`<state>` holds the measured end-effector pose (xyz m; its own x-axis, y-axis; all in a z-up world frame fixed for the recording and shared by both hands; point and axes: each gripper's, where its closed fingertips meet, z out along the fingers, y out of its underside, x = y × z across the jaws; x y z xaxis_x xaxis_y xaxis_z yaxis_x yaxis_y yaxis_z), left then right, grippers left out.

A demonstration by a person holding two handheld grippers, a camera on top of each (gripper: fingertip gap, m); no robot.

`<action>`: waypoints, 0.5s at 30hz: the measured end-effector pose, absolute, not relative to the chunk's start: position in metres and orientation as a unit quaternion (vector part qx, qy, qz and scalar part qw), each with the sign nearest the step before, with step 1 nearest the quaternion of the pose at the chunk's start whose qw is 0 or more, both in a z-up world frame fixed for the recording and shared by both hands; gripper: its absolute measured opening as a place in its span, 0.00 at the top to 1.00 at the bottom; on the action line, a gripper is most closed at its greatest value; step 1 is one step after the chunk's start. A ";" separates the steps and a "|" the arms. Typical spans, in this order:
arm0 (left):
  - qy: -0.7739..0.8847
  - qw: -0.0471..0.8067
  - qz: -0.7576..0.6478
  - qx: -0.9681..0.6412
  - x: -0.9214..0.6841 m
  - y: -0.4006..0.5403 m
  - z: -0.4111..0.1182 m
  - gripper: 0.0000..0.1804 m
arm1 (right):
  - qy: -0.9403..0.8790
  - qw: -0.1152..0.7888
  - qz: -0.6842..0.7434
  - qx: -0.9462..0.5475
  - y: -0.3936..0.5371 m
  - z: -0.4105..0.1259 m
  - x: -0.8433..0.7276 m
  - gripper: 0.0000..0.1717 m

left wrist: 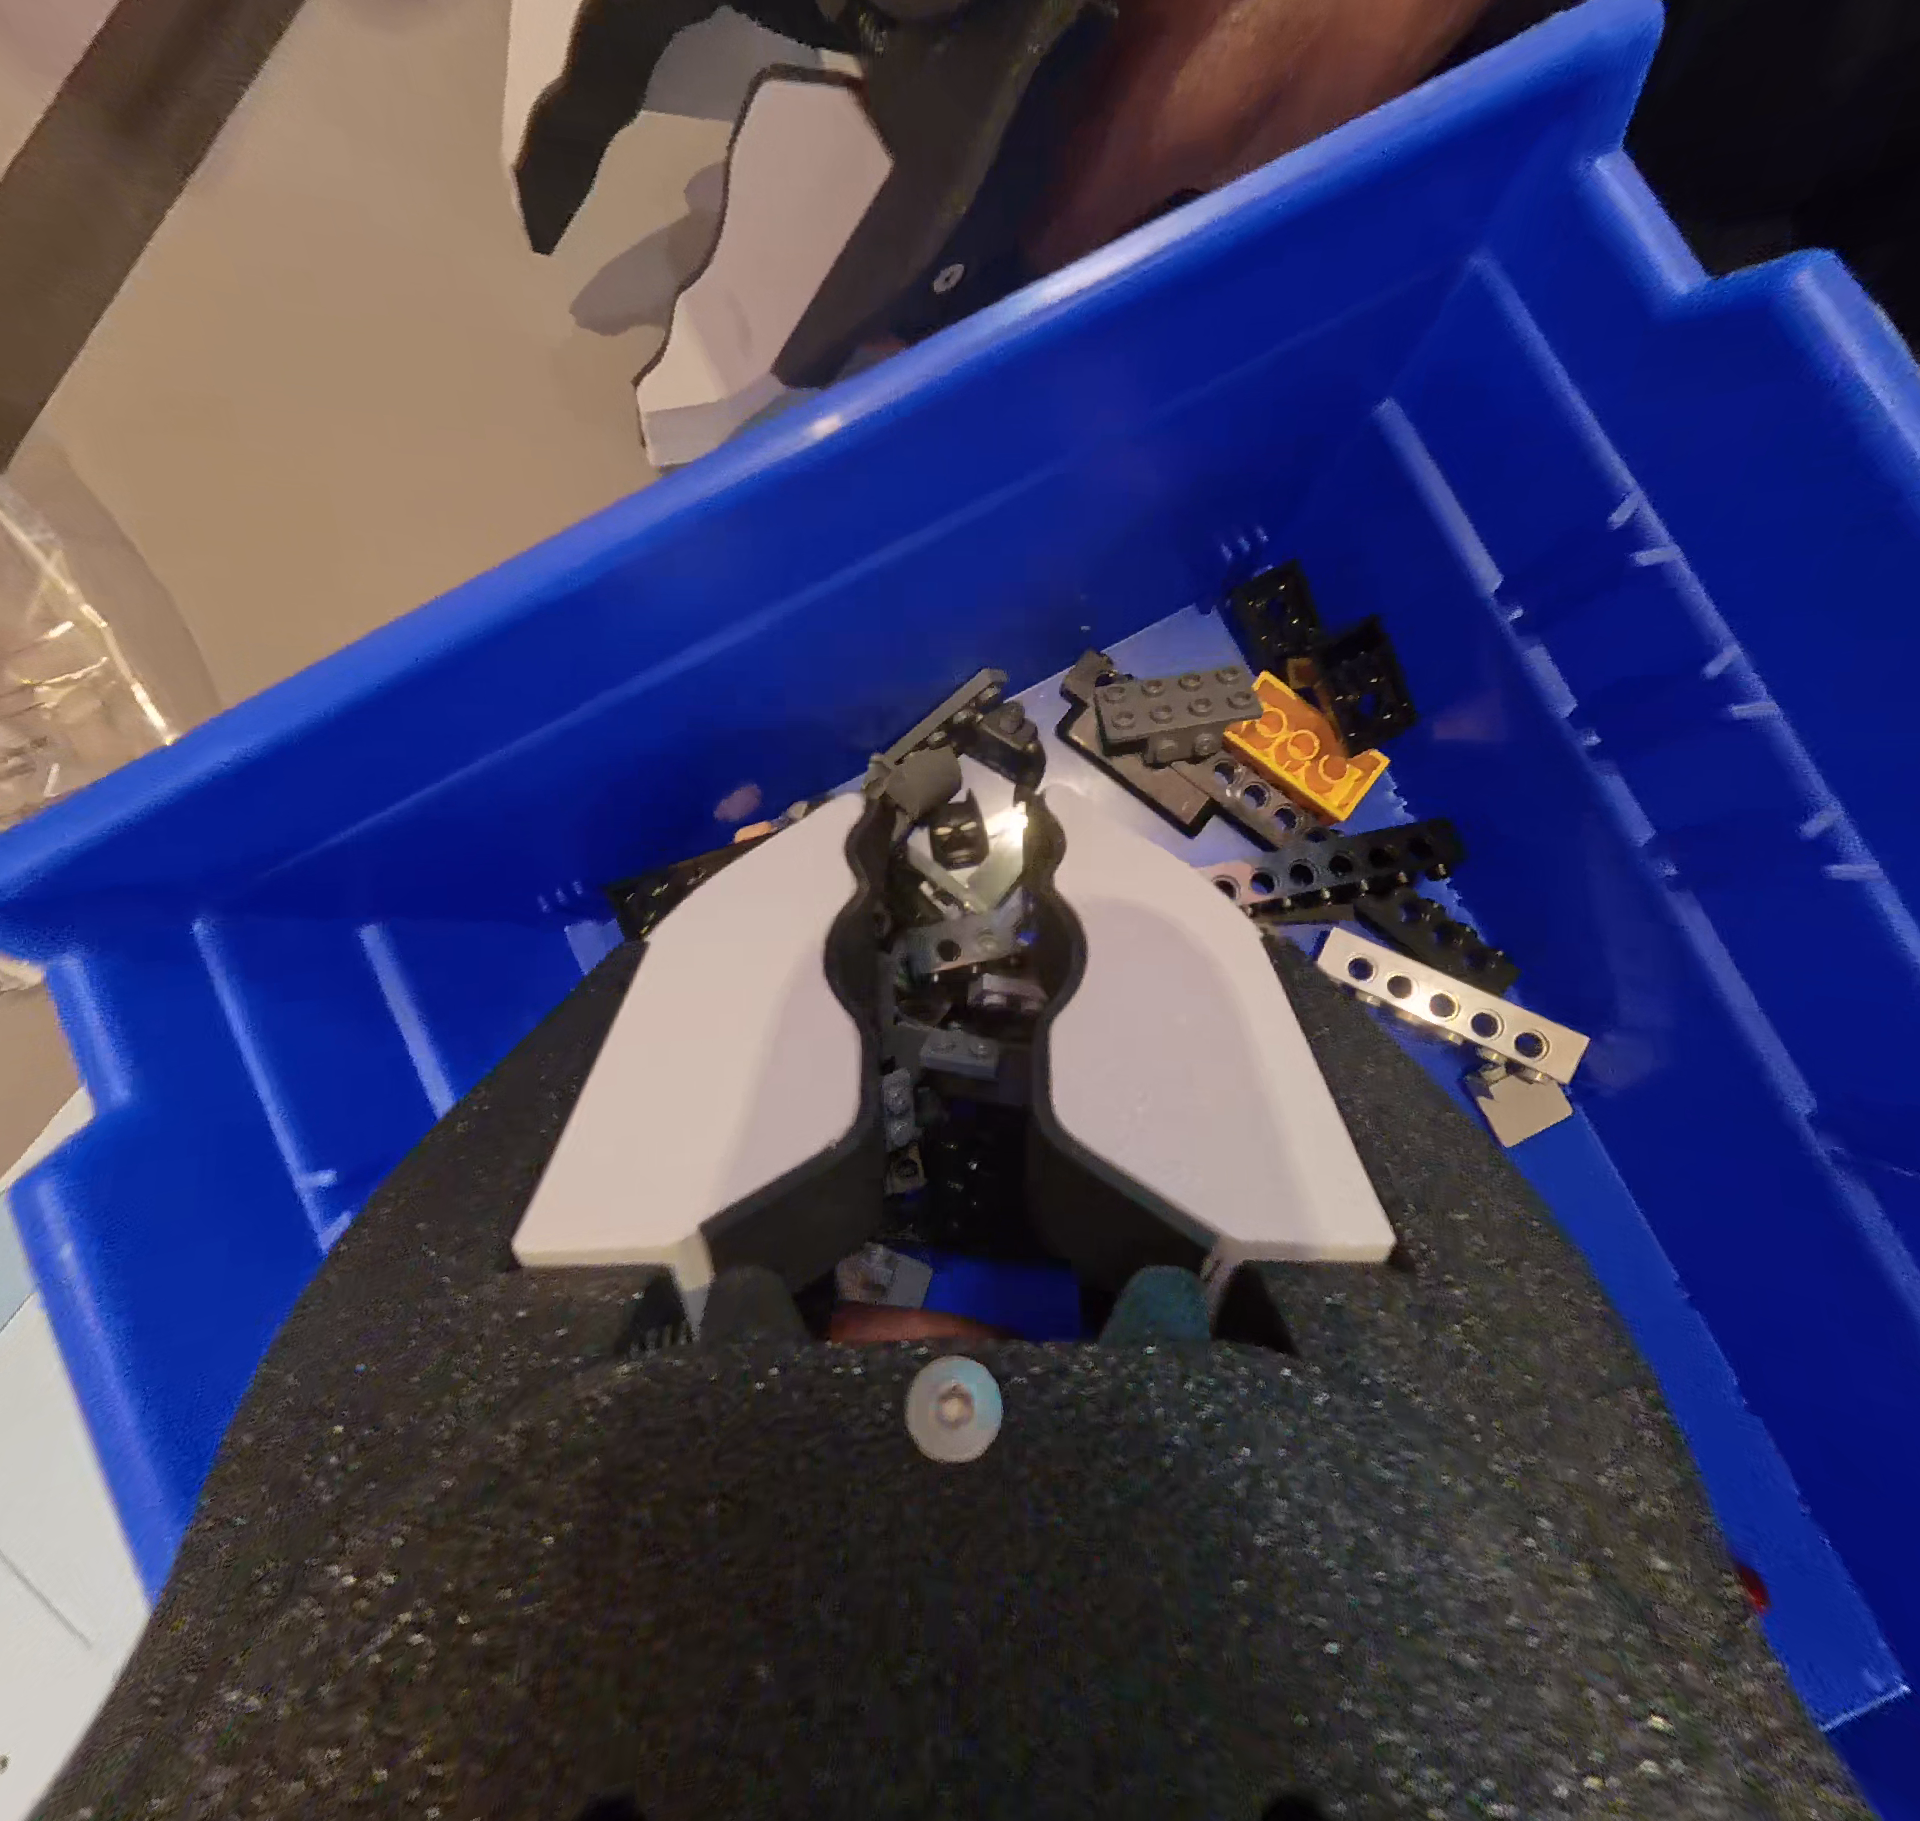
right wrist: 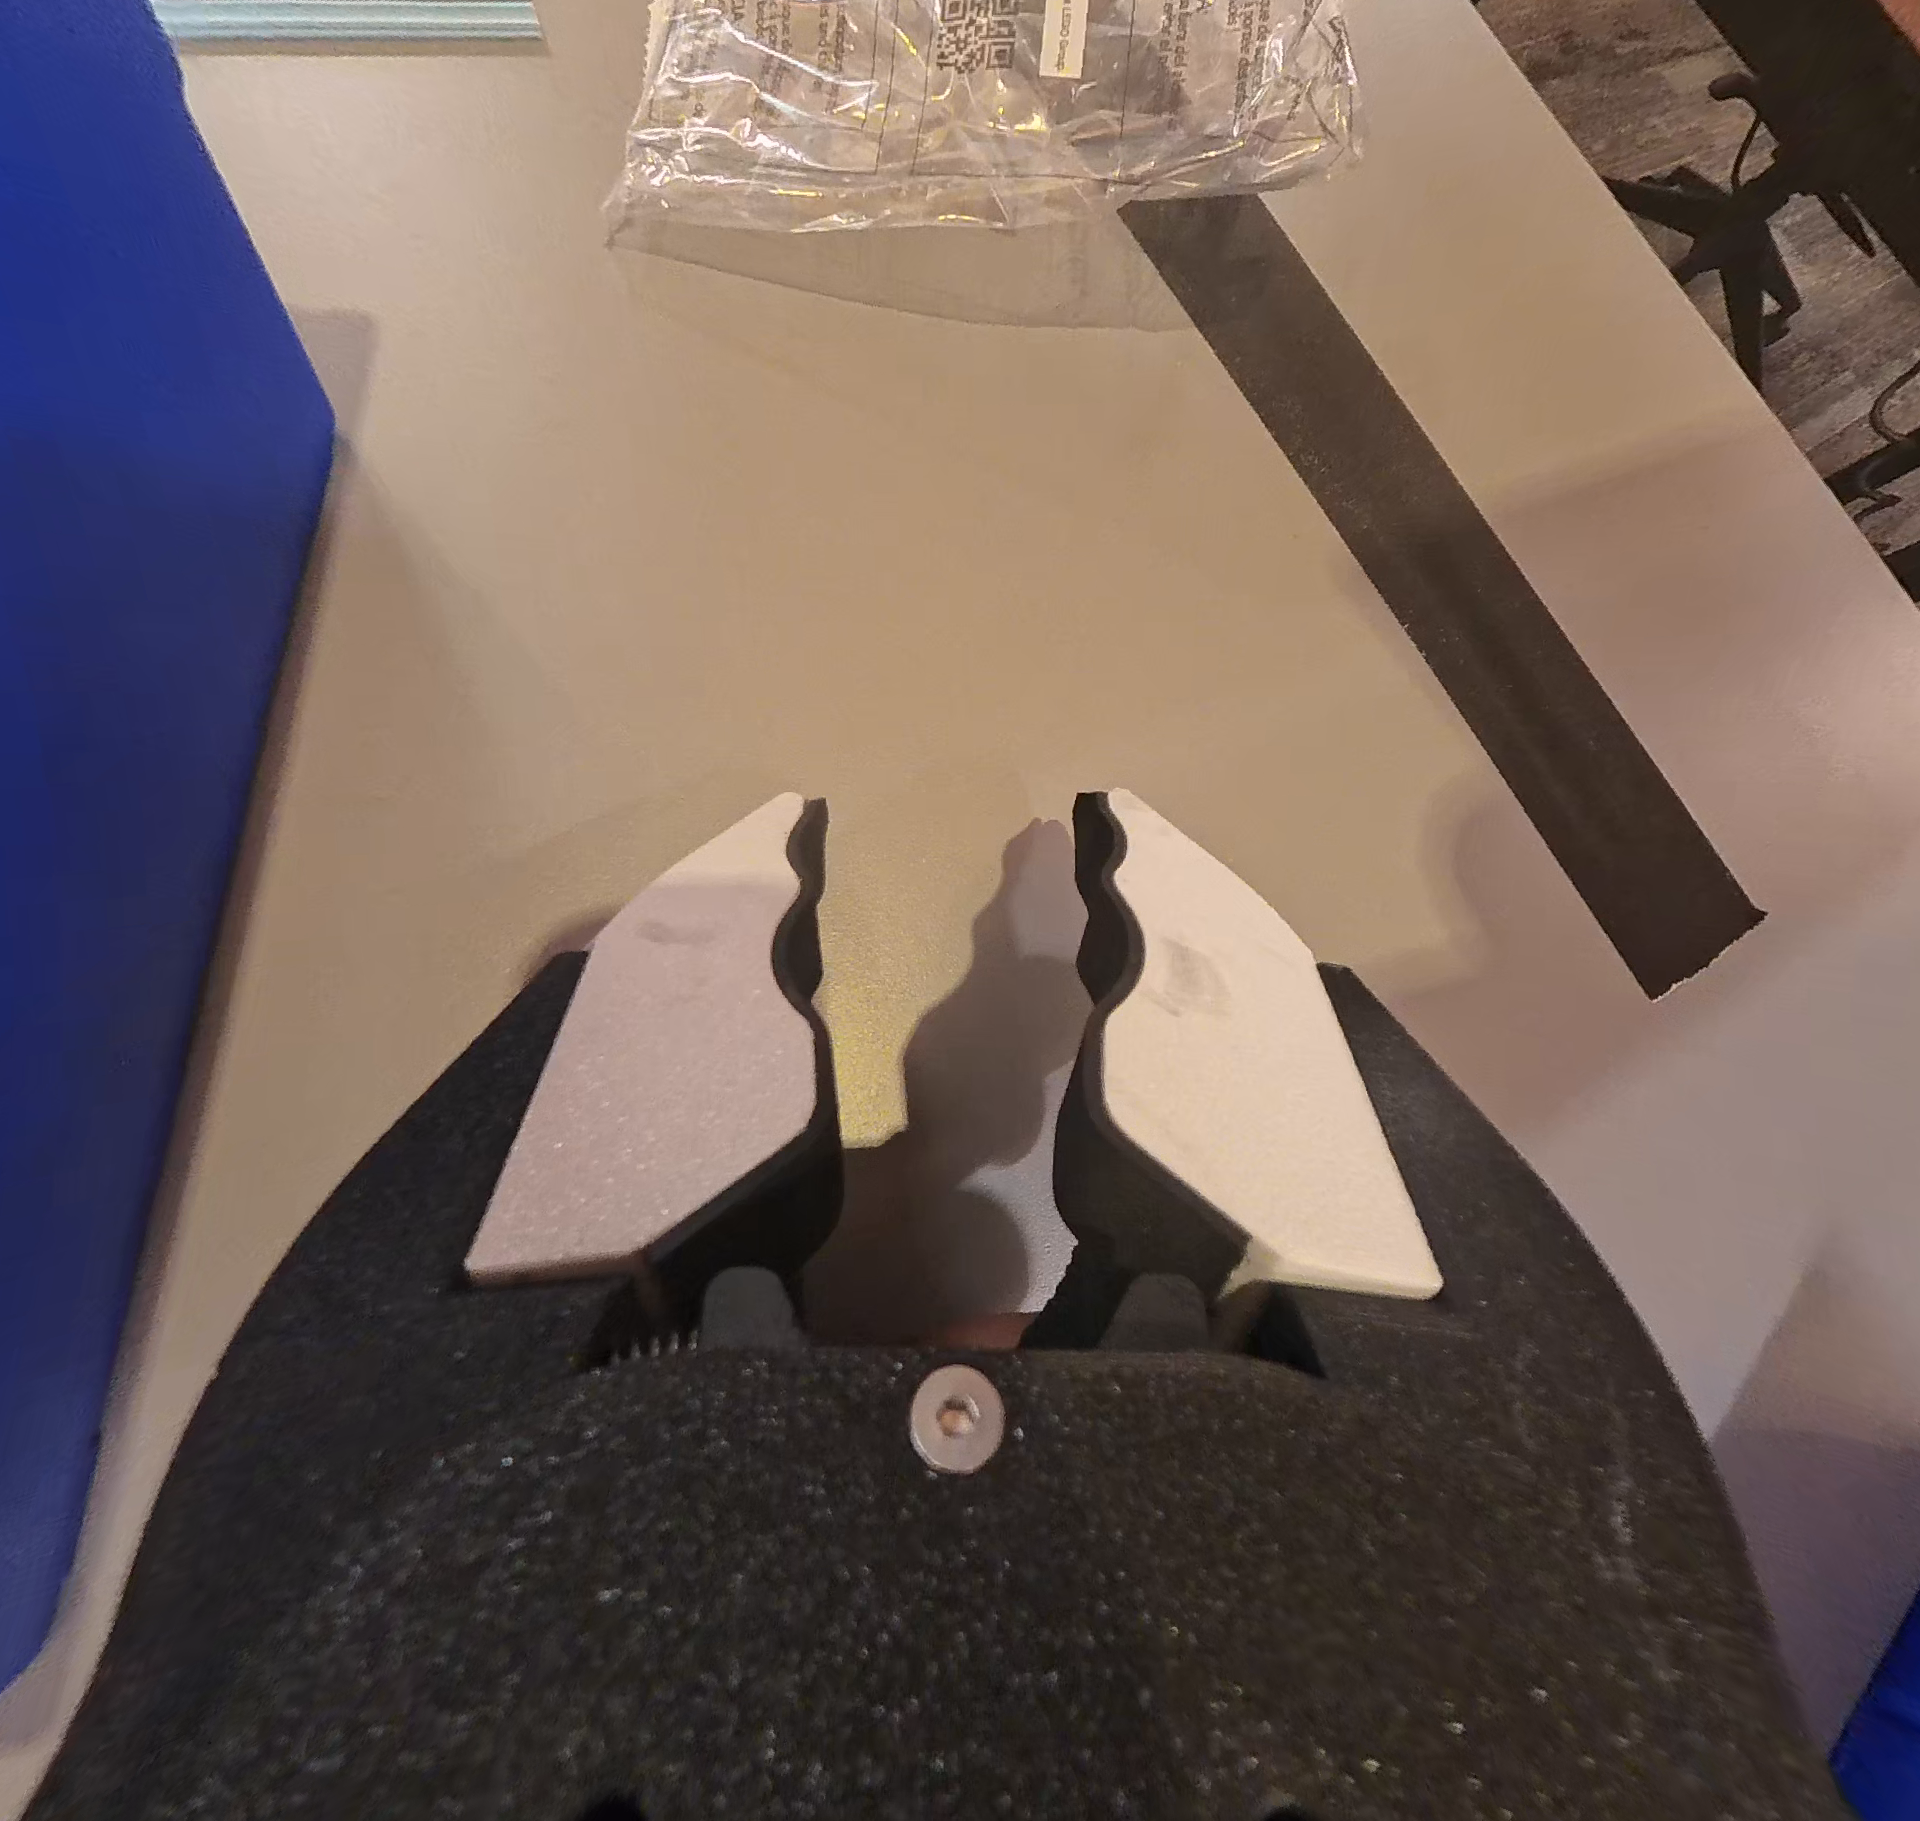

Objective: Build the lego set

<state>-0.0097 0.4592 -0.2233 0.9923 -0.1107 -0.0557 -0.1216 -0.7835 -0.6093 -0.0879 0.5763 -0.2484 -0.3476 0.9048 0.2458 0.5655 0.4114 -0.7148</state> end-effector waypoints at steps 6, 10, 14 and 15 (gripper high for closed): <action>0.070 0.276 0.003 -0.959 -0.012 0.463 -0.244 0.88 | -0.778 0.318 0.265 -0.473 0.576 -0.249 -0.088 0.73; 0.072 0.258 0.009 -0.963 -0.015 0.461 -0.251 0.88 | -0.778 0.316 0.266 -0.473 0.576 -0.249 -0.088 0.73; 0.082 0.243 0.018 -0.966 -0.016 0.459 -0.253 0.88 | -0.778 0.317 0.265 -0.472 0.576 -0.249 -0.088 0.73; 0.087 0.237 0.025 -0.967 -0.016 0.458 -0.253 0.88 | -0.778 0.317 0.265 -0.472 0.576 -0.249 -0.088 0.73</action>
<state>-0.0163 0.4576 -0.2527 0.9834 -0.1573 -0.0900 -0.1811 -0.8723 -0.4541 -0.0878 0.5759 -0.2491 -0.3523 0.9037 0.2433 0.5671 0.4129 -0.7127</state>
